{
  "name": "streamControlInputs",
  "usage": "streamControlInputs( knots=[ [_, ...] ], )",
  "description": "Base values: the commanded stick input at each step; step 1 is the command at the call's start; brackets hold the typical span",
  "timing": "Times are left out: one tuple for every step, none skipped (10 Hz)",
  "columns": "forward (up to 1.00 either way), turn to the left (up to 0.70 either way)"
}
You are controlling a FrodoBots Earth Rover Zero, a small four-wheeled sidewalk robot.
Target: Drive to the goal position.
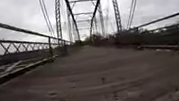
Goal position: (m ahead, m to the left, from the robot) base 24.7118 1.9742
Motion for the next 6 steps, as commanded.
streamControlInputs(
  knots=[
    [0.7, 0.0],
    [0.7, 0.0],
    [0.7, 0.0],
    [0.7, 0.0],
    [0.7, 0.0],
    [0.7, 0.0]
  ],
)
